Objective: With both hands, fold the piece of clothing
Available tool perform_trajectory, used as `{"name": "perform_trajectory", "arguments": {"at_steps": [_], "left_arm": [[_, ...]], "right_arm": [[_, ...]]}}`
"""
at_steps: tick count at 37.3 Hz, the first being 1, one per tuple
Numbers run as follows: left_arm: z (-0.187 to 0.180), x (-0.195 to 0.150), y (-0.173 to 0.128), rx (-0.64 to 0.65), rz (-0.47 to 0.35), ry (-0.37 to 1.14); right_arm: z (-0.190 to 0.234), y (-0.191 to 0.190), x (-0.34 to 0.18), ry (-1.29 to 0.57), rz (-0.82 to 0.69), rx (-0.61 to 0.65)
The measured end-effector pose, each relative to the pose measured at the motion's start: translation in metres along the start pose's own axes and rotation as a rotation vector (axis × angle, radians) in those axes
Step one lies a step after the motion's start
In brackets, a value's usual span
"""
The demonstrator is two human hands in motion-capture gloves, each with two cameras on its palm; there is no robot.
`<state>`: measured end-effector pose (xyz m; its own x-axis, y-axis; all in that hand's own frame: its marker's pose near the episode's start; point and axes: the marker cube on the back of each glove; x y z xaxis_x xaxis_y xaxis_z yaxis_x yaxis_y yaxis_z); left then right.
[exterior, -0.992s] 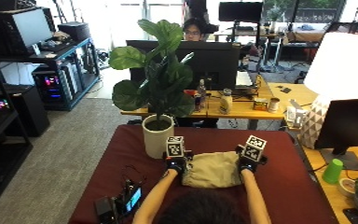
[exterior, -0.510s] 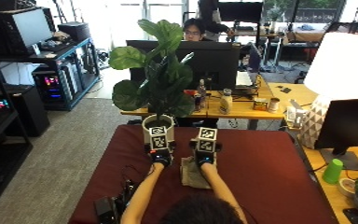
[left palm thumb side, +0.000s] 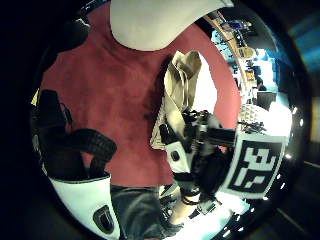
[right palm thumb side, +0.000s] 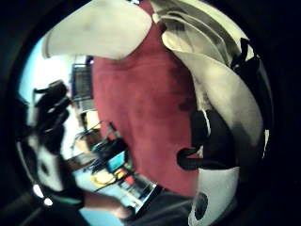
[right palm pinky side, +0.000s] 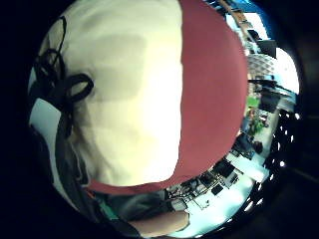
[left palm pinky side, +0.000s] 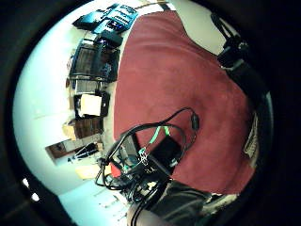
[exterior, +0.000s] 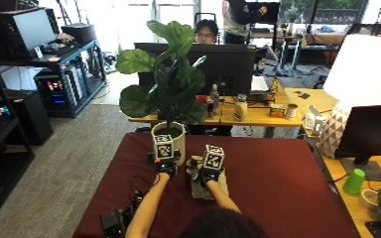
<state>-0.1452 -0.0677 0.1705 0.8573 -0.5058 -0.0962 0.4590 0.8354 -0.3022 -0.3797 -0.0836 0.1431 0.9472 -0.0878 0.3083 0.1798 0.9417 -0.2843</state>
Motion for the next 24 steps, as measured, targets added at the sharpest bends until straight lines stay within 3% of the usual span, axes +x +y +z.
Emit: {"name": "perform_trajectory", "arguments": {"at_steps": [3, 9, 11, 14, 18, 24], "left_arm": [[0.002, -0.001, 0.0, -0.004, -0.008, -0.006], [-0.003, 0.004, 0.006, -0.034, 0.011, -0.003], [-0.006, 0.006, 0.007, -0.028, 0.032, -0.01], [-0.011, 0.008, 0.007, -0.006, 0.043, -0.024], [-0.017, 0.01, 0.007, 0.012, 0.034, -0.026], [-0.018, 0.014, 0.004, 0.012, 0.015, -0.001]], "right_arm": [[0.013, 0.004, -0.009, -0.088, -0.021, -0.121], [-0.013, 0.024, 0.0, -0.257, -0.02, -0.236], [-0.028, 0.023, 0.006, -0.281, -0.026, -0.172], [-0.058, 0.017, 0.02, -0.268, -0.062, 0.036], [-0.105, 0.018, 0.048, -0.194, -0.01, 0.203], [-0.123, 0.007, 0.068, -0.194, -0.013, 0.222]]}}
